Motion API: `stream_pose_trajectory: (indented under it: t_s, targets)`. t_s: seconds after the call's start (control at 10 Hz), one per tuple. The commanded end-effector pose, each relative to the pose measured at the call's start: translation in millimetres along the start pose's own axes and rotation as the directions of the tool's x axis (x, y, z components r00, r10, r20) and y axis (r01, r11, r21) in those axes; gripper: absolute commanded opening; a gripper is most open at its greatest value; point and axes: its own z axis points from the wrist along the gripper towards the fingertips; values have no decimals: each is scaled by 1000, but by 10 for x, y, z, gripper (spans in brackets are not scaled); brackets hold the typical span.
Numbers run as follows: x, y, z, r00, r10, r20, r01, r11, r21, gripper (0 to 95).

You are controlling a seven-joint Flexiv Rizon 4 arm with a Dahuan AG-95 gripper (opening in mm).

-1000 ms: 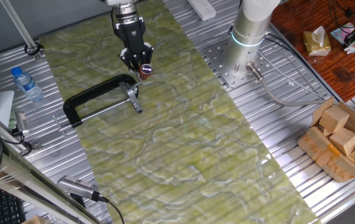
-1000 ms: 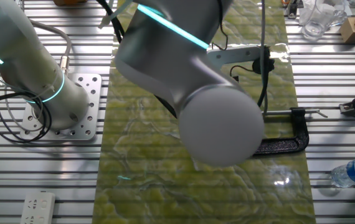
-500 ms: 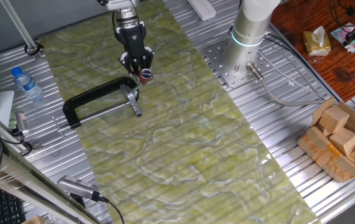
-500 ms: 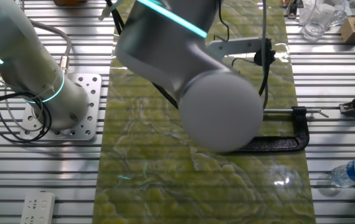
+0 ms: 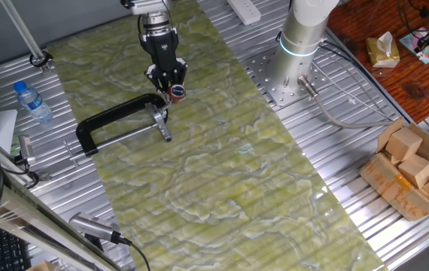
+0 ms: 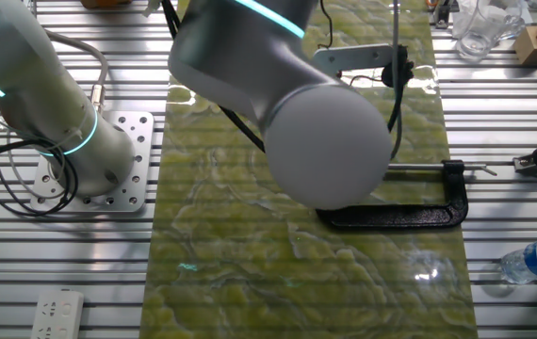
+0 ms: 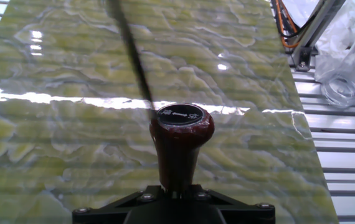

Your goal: Pull up the lever

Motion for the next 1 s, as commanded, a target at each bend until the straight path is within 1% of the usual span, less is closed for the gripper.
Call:
stream_pose_trajectory:
  t_s: [0.1,0.3,1.0]
  targets:
    - [-24,5,-25,1000,-5,2,5,1000,-4,0]
    - [-24,5,-25,1000,-3,-7,3,1000,-12,0]
    - [-24,5,-25,1000,-21,-4,21,996,-87,0]
